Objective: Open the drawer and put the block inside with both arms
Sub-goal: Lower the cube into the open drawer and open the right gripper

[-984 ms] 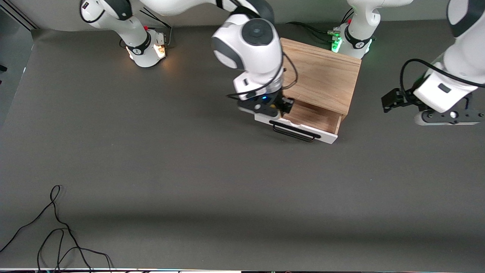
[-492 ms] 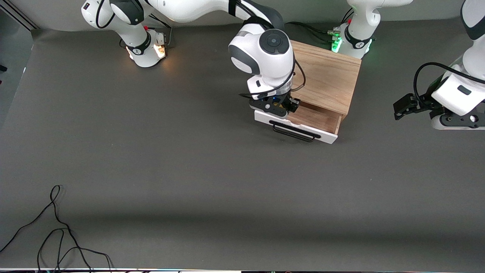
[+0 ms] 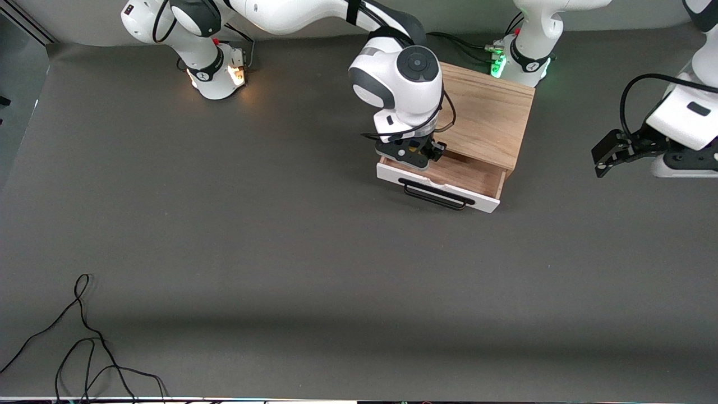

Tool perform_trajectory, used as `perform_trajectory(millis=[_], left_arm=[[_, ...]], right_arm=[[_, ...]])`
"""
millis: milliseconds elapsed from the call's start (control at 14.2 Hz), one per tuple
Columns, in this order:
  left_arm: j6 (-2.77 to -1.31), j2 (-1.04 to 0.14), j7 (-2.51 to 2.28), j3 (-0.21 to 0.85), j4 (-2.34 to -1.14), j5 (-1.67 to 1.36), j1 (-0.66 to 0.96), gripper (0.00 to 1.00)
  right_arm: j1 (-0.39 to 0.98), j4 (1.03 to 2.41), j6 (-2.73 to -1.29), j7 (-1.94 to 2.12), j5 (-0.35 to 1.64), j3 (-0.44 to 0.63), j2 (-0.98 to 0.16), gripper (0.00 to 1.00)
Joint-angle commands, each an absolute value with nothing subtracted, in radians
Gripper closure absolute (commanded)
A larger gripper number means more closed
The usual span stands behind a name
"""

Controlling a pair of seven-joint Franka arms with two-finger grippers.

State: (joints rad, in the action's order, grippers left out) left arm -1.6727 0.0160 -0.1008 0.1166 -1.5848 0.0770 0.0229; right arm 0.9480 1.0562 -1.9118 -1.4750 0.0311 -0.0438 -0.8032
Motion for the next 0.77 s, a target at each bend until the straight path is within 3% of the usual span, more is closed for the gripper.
perform_trajectory(millis=[0,632,703], left_arm=[[-1.589,0.048,-0.071,0.114,-1.591,0.089,0.018,0.0],[-1.618,0.031,-0.057,0.114,-1.598,0.028,0.008,0.0],[-1.618,0.029,-0.057,0.114,-1.598,0.028,0.006,0.0]], right_arm=[[0.956,1.074,-1.908,-1.508,-0.008,-0.037,-0.798,1.0],[0.973,1.071,-1.913,-1.509,-0.051,-0.035,-0.854,1.0],[0.973,1.069,-1.913,-1.509,-0.052,-0.034,-0.854,0.8]])
